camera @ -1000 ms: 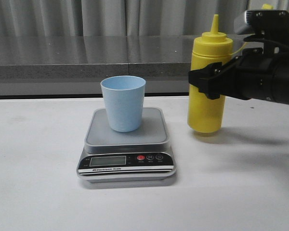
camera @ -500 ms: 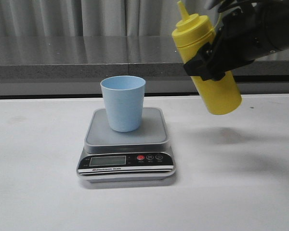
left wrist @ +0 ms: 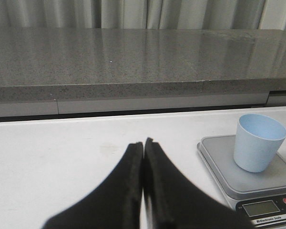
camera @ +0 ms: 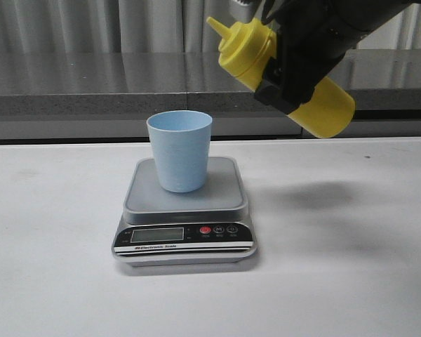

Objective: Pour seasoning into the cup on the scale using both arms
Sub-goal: 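Lift the yellow bottle with the right gripper, tilting its nozzle toward cup, then hold the bottle inverted with its nozzle over the blue cup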

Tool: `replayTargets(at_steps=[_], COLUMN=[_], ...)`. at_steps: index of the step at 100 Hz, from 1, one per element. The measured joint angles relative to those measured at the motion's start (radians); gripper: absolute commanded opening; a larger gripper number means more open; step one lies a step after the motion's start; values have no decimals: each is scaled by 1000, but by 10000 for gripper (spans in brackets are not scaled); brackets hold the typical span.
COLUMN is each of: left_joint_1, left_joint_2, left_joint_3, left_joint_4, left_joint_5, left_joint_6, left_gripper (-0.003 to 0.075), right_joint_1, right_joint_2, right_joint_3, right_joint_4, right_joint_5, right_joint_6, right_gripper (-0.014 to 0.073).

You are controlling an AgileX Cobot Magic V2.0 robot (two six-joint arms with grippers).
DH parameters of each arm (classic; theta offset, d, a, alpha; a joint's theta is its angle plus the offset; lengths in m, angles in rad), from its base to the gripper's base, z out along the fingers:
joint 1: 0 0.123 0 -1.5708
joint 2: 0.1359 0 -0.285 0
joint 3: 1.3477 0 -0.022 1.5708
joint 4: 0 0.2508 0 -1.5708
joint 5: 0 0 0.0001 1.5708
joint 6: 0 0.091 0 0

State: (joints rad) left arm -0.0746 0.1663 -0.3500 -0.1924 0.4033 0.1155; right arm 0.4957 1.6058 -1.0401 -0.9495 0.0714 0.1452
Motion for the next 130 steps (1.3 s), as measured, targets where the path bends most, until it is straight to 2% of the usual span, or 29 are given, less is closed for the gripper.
replayTargets(at_steps=[44,92,130], left_joint_1=[0,0,0], left_joint_2=[0,0,0], left_joint_3=[0,0,0], left_joint_4=[0,0,0], left_joint_5=[0,0,0], left_joint_6=[0,0,0], left_gripper=[-20,-20,-20], right_joint_1=[108,190,192], right_joint_2=[113,161,163], right_joint_3=[-101,-116,-116], right_joint_4=[-203,-478,-631], right_joint_5=[226,367,403], right_joint_6=[-2,-2,-4], right_gripper=[202,202,202])
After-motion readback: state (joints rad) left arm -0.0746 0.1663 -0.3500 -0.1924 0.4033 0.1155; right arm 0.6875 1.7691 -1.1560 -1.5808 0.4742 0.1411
